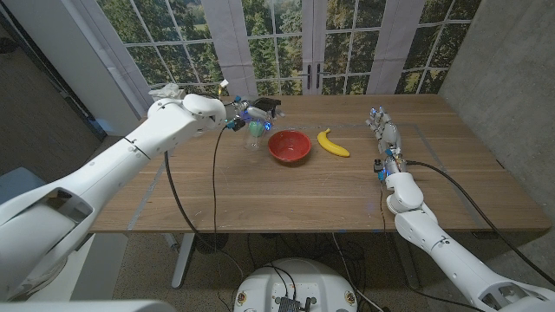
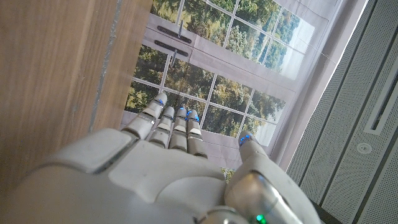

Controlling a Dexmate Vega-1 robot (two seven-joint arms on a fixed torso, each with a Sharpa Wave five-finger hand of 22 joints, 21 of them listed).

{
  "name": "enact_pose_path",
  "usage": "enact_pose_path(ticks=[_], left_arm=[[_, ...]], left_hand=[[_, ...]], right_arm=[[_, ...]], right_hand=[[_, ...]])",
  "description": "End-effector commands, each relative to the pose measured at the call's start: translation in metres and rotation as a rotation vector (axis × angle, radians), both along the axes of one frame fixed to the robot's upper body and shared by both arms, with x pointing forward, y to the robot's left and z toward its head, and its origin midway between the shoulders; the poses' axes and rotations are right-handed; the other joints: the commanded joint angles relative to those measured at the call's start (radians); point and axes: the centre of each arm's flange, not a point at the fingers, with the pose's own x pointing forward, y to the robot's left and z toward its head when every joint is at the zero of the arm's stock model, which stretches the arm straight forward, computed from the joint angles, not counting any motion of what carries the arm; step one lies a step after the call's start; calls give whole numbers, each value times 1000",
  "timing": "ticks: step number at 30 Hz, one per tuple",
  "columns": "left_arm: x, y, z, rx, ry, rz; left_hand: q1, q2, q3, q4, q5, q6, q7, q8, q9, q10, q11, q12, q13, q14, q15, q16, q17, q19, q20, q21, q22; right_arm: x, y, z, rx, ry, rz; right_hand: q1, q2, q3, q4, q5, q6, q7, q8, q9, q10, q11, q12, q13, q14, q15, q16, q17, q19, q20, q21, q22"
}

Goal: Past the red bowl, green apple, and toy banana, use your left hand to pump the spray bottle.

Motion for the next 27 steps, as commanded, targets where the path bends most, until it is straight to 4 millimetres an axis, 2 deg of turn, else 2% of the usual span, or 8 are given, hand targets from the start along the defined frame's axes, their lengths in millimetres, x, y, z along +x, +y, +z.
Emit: enact_pose_path(ticks=[1, 3, 7, 8, 13, 20, 22, 27], left_arm=[[0, 0, -3, -55, -21, -54], [0, 0, -4, -56, -22, -62], [-1, 0, -5, -51, -21, -72], [-1, 0, -6, -49, -25, -78], [-4, 0, -9, -64, -25, -91], [-8, 0, -13, -84, -40, -95], [-10, 1, -14, -96, -57, -94], [-17, 2, -21, -125, -122, -85]], left_hand=[[128, 199, 46, 10, -5, -38, -19, -50, -52, 0, 5, -73, -77, 62, -197, 94, -100, 8, -8, -53, -35], [87, 196, 74, 2, -6, -49, -17, -58, -86, -25, 8, -140, -128, 66, -194, 17, -179, 2, -9, -70, -34], [29, 190, 98, -10, -9, -106, -31, -70, -129, -78, 2, -233, -190, 56, -193, -83, -273, -29, -4, -85, -34], [14, 189, 104, -15, -10, -112, -30, -69, -140, -92, 18, -255, -205, 33, -192, -115, -296, -41, -5, -91, -34], [-62, 190, 137, -47, -14, -171, -26, -68, -196, -191, 40, -371, -286, -56, -184, -287, -408, -100, 10, -112, -38], [-120, 177, 142, -73, -20, -214, -25, -69, -235, -268, 61, -454, -347, -132, -157, -397, -450, -159, 19, -136, -43], [-130, 178, 141, -81, -21, -231, -27, -69, -247, -287, 59, -477, -365, -157, -156, -427, -454, -174, 16, -139, -43], [-144, 180, 134, -84, -23, -253, -32, -70, -261, -298, 68, -501, -385, -185, -150, -461, -457, -206, 14, -142, -40]], right_arm=[[-1, -2, -2, 7, -2, 1], [-2, -3, -2, 9, -2, 0], [-2, -3, -2, 8, -3, 1], [-2, -3, -3, 8, -3, 3], [-2, -4, -3, 6, -1, 2], [-5, -5, -4, 4, -3, -1], [-5, -5, -4, 7, -3, 2], [-8, -5, -5, 5, -4, 8]], right_hand=[[4, 19, 1, -8, -2, 7, -3, 3, 2, 9, -3, -3, -1, 8, -2, 3, 1, 12, 2, 0, 2], [4, 19, 1, -8, -2, 7, -3, 3, 2, 10, -4, -3, -1, 7, -2, 3, 1, 13, 1, 0, 2], [4, 19, 1, -8, -1, 7, -3, 3, 2, 9, -4, -3, -1, 8, 0, 3, 0, 13, 1, 0, 2], [4, 19, 2, -8, -1, 8, -3, 3, 2, 9, -3, -3, -1, 7, -1, 3, 0, 13, 1, 0, 2], [4, 19, 2, -9, -1, 8, -4, 3, 2, 10, -3, -3, -1, 8, -1, 3, 0, 13, 2, 0, 2], [4, 19, 2, -9, -2, 9, -6, 3, 2, 9, -3, -3, -1, 8, -2, 4, 0, 13, 2, -1, 2], [3, 19, 3, -9, -2, 8, -7, 3, 2, 9, -4, -3, -1, 8, -1, 4, 0, 13, 2, -1, 2], [3, 19, 3, -9, -2, 9, -7, 3, 2, 9, -2, -3, -1, 7, -1, 3, -1, 13, 2, -1, 2]])
